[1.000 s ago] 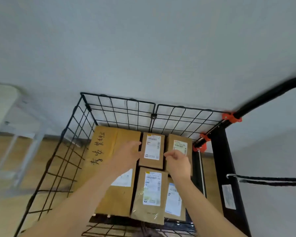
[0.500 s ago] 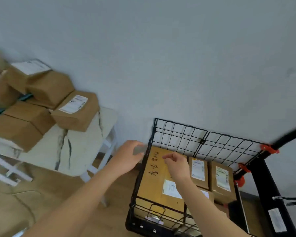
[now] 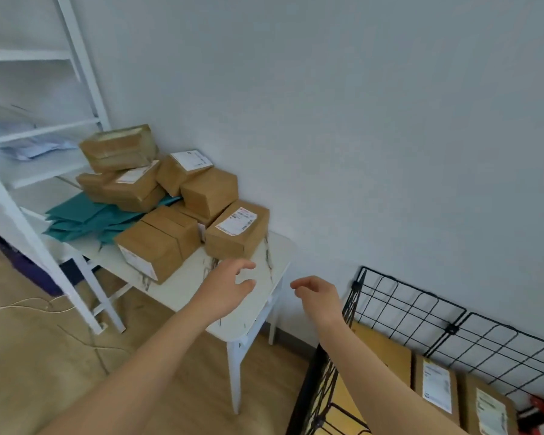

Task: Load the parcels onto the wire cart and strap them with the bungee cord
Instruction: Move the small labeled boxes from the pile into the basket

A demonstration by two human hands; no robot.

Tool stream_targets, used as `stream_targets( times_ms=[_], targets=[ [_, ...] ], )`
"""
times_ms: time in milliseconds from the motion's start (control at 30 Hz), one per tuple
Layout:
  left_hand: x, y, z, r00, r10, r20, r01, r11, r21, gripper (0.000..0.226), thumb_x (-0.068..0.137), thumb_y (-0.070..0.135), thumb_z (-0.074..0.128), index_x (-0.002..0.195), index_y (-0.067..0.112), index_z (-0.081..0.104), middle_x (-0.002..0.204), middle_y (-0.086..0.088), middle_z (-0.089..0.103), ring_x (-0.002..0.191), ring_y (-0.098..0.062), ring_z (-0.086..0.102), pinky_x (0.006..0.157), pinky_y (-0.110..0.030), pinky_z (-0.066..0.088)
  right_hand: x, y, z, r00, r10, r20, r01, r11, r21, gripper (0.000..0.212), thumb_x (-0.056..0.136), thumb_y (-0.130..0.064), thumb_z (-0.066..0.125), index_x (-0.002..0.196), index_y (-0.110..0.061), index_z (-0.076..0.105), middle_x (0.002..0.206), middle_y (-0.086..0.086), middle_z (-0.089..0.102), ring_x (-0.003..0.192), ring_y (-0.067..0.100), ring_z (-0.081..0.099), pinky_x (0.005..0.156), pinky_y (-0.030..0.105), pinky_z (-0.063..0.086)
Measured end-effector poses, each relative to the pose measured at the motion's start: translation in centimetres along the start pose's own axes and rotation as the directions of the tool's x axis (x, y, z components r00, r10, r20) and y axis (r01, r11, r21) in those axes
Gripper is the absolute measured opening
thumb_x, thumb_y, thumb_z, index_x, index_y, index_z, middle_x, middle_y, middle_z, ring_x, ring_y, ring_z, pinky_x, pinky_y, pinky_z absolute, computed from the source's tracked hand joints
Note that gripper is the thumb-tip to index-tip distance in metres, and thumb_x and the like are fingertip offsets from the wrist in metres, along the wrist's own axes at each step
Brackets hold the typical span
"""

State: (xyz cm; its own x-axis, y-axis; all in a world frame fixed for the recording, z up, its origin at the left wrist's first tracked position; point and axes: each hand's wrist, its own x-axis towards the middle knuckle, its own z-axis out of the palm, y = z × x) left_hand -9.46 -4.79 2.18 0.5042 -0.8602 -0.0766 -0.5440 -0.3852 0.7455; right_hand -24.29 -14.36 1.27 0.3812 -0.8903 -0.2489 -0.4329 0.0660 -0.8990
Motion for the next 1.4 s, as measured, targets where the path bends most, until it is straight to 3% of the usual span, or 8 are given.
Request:
stream_targets(
  times_ms=[67, 167, 467, 633, 867, 1167, 1267, 1400],
  targets=[
    [0.6, -0.7, -1.2, 1.0, -0.007, -0.026, 0.007, 1.0, 0.007, 0.035, 0.094, 0.027, 0.053, 0.128, 0.028, 0.051, 0.134, 0.005, 0.047, 0.121, -0.01, 0.045, 0.091, -0.021, 0.036, 1.1, -0.8, 1.4, 0.999, -0.027, 0.024, 0.028, 0.999, -0.018, 0.025, 0.092, -0.003, 0.047, 0.1, -0.012, 0.069, 0.095, -0.002, 0.063, 0.093, 0.021, 0.062, 0.074, 0.029, 0.051],
    [1.9, -1.8, -2.9, 0.999, -0.01, -0.049, 0.012, 0.999, 0.041, 0.035, 0.093, 0.025, 0.053, 0.128, 0.026, 0.051, 0.133, 0.006, 0.048, 0.12, -0.009, 0.045, 0.088, -0.019, 0.034, 3.2, -1.7, 3.4, 0.997, -0.052, 0.055, 0.053, 0.998, -0.014, 0.026, 0.091, -0.003, 0.047, 0.096, -0.015, 0.069, 0.101, -0.001, 0.064, 0.075, 0.001, 0.052, 0.06, 0.01, 0.038],
    [12.0, -5.2, -7.6, 0.998, -0.063, -0.011, 0.064, 0.995, 0.072, 0.04, 0.094, 0.027, 0.052, 0.134, 0.024, 0.047, 0.142, 0.003, 0.041, 0.128, -0.014, 0.041, 0.099, -0.027, 0.038, 12.8, -5.8, 8.7, 0.996, 0.013, 0.087, -0.022, 0.994, 0.107, 0.024, 0.086, -0.002, 0.05, 0.083, -0.017, 0.069, 0.083, -0.003, 0.063, 0.069, 0.01, 0.052, 0.062, 0.02, 0.042],
    [17.5, -5.9, -8.6, 0.998, -0.063, 0.012, 0.061, 0.99, 0.125, 0.041, 0.094, 0.03, 0.052, 0.135, 0.025, 0.046, 0.139, 0.004, 0.043, 0.108, -0.008, 0.048, 0.084, -0.021, 0.042, 17.6, -7.6, 9.8, 0.996, 0.027, 0.079, -0.036, 0.994, 0.106, 0.021, 0.083, -0.002, 0.052, 0.084, -0.014, 0.069, 0.076, -0.002, 0.06, 0.066, 0.011, 0.049, 0.063, 0.021, 0.04],
    [22.1, -7.7, -9.1, 0.993, -0.079, 0.09, 0.075, 0.996, 0.056, 0.056, 0.094, 0.033, 0.052, 0.145, 0.023, 0.03, 0.147, 0.001, 0.037, 0.132, -0.015, 0.039, 0.102, -0.03, 0.036, 22.0, -8.3, 12.0, 0.994, 0.085, 0.063, -0.09, 0.993, 0.08, 0.021, 0.084, -0.003, 0.053, 0.078, -0.017, 0.067, 0.075, -0.004, 0.061, 0.071, 0.014, 0.05, 0.07, 0.027, 0.042],
    [26.6, -10.5, -9.4, 0.958, -0.084, 0.275, 0.077, 0.996, 0.037, 0.06, 0.095, 0.042, 0.047, 0.147, 0.02, 0.026, 0.151, 0.001, 0.033, 0.135, -0.016, 0.035, 0.109, -0.035, 0.033, 24.9, -7.1, 14.6, 0.977, 0.213, 0.025, -0.214, 0.976, 0.044, 0.021, 0.084, -0.006, 0.056, 0.072, -0.023, 0.063, 0.079, 0.001, 0.063, 0.072, 0.015, 0.052, 0.069, 0.027, 0.042],
    [27.8, -11.1, -9.4, 0.948, -0.071, 0.311, 0.054, 0.997, 0.061, 0.06, 0.096, 0.04, 0.046, 0.147, 0.019, 0.025, 0.151, 0.003, 0.032, 0.136, -0.015, 0.034, 0.109, -0.032, 0.031, 25.8, -6.7, 15.5, 0.97, 0.243, 0.006, -0.243, 0.97, 0.011, 0.017, 0.084, -0.006, 0.057, 0.078, -0.02, 0.064, 0.078, 0.001, 0.061, 0.069, 0.014, 0.053, 0.062, 0.023, 0.041],
    [29.1, -12.0, -9.3, 0.926, -0.062, 0.372, 0.03, 0.995, 0.091, 0.053, 0.096, 0.034, 0.048, 0.144, 0.018, 0.031, 0.148, 0.004, 0.038, 0.132, -0.014, 0.038, 0.099, -0.023, 0.033, 26.5, -5.9, 16.3, 0.954, 0.277, -0.112, -0.288, 0.952, -0.103, 0.026, 0.088, -0.016, 0.055, 0.115, -0.017, 0.058, 0.101, 0.002, 0.06, 0.082, 0.017, 0.057, 0.069, 0.026, 0.044]
  ],
)
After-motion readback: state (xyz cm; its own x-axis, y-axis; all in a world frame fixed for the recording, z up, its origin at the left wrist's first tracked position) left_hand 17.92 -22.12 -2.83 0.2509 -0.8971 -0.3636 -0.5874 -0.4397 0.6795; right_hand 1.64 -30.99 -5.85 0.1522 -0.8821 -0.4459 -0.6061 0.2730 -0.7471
